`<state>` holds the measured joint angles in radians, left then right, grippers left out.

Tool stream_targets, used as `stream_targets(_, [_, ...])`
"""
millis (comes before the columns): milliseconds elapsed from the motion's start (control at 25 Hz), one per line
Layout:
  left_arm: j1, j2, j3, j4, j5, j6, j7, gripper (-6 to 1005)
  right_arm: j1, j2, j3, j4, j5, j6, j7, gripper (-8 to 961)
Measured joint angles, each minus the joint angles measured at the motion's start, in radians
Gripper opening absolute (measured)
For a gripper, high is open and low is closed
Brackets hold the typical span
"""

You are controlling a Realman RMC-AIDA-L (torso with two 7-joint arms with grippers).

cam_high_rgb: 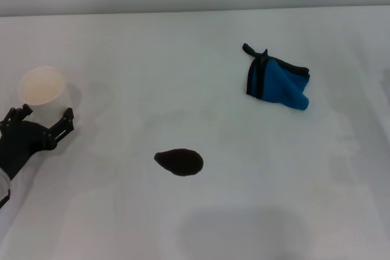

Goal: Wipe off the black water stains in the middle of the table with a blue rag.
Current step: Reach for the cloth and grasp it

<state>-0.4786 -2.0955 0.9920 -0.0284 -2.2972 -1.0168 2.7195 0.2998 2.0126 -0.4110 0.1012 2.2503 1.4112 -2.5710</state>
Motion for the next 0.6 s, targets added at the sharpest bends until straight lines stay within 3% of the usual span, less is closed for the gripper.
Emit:
stream_targets(400, [0.111,0.004,0.002,0.001,0.001,-0.204,-0.001,892,-0.003,0.0,-0.002,-0.012,0.0,0.007,0.035,844])
stream_targets(600, [0.178,0.004,-0.016,-0.001,-0.01,-0.338,-0.03,892,-0.006,-0.008,-0.099,-0.132,-0.069,-0.097,0.341,840])
